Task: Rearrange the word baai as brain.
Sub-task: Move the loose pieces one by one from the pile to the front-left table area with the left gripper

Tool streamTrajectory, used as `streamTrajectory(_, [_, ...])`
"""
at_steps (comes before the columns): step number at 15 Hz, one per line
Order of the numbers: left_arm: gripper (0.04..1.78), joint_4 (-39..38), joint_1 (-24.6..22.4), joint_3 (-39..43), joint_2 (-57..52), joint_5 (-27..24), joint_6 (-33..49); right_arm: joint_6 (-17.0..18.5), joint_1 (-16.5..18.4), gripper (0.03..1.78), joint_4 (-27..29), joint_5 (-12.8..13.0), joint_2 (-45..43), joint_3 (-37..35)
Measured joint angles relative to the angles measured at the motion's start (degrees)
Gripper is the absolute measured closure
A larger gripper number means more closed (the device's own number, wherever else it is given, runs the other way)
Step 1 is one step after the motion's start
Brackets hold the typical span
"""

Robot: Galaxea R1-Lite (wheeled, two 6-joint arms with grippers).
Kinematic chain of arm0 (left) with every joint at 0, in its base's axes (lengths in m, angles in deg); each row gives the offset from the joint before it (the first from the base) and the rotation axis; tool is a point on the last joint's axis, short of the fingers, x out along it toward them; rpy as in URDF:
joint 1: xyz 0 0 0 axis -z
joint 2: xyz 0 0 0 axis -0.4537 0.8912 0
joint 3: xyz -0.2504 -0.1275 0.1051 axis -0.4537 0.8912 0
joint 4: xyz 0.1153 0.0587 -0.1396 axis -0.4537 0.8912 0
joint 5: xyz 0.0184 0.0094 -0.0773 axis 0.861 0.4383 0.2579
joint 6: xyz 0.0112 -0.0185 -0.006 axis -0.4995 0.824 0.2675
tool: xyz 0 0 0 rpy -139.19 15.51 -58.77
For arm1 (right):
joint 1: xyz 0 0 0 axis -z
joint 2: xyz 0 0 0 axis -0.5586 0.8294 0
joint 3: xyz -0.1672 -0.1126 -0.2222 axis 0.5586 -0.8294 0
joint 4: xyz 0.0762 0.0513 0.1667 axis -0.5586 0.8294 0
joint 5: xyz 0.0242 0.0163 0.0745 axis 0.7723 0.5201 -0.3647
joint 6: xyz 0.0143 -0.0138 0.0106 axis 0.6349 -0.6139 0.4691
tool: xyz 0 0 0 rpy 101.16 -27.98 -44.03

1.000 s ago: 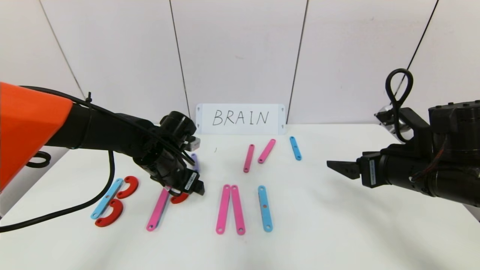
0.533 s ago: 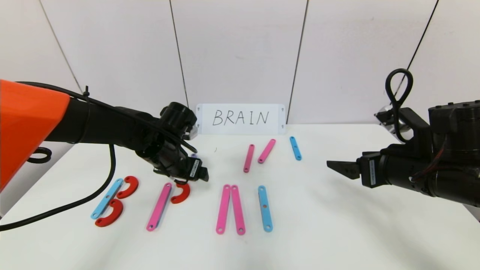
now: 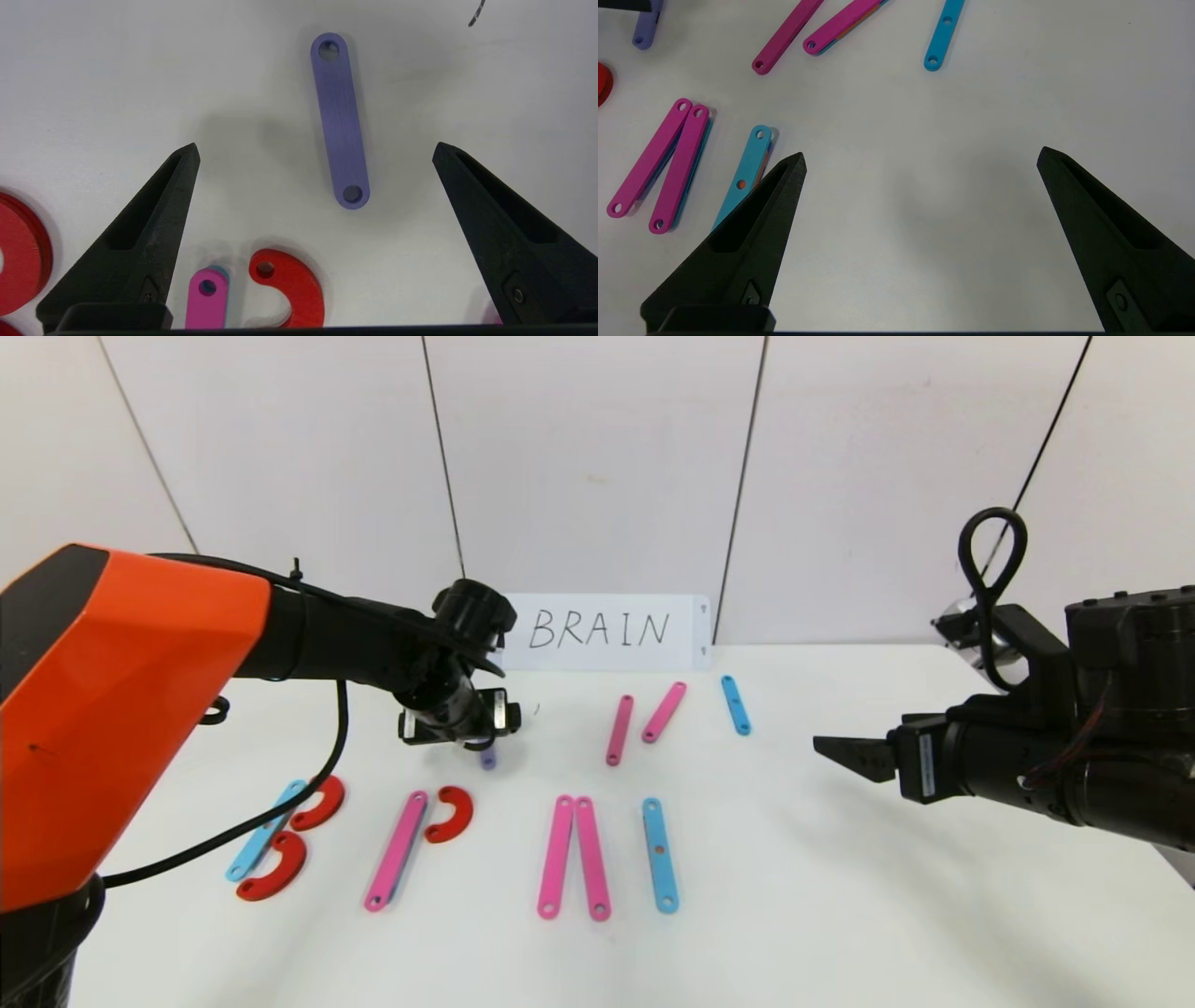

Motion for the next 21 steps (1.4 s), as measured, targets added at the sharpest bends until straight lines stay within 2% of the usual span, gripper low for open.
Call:
streamTrajectory(7, [0.08, -0.10, -0.02, -2.95, 4.39, 2.95, 1.97, -0.06, 0.00, 0.08, -0.02, 0.00, 0.01, -0.09])
streamTrajectory(9, [0.14, 0.12, -0.09, -3.36, 5.02, 2.84, 2.51, -0.06, 0.00, 0.08, 0.00, -0.01, 0.01, -0.09])
streamTrajectory(12, [0.45, 0.43, -0.13, -3.97, 5.63, 2.88, 2.76, -0.06, -0.02, 0.08, -0.02, 0.00, 0.01, -0.09])
streamTrajectory(16, [1.15, 0.43, -0.07, -4.11, 5.99, 2.88, 2.76, -0.02, 0.00, 0.08, 0.00, 0.00, 0.01, -0.09])
streamTrajectory(18, [1.44, 0.43, -0.09, -4.12, 6.07, 2.95, 2.76, 0.00, 0.00, 0.08, 0.00, 0.00, 0.01, -0.09])
streamTrajectory(19, [1.52, 0.39, -0.09, -4.11, 6.10, 2.95, 2.84, -0.02, 0.00, 0.08, 0.00, 0.00, 0.01, -0.09])
streamTrajectory(21, [1.54, 0.41, -0.11, -4.04, 6.10, 2.93, 2.84, 0.00, 0.01, 0.08, -0.02, 0.02, 0.01, -0.09])
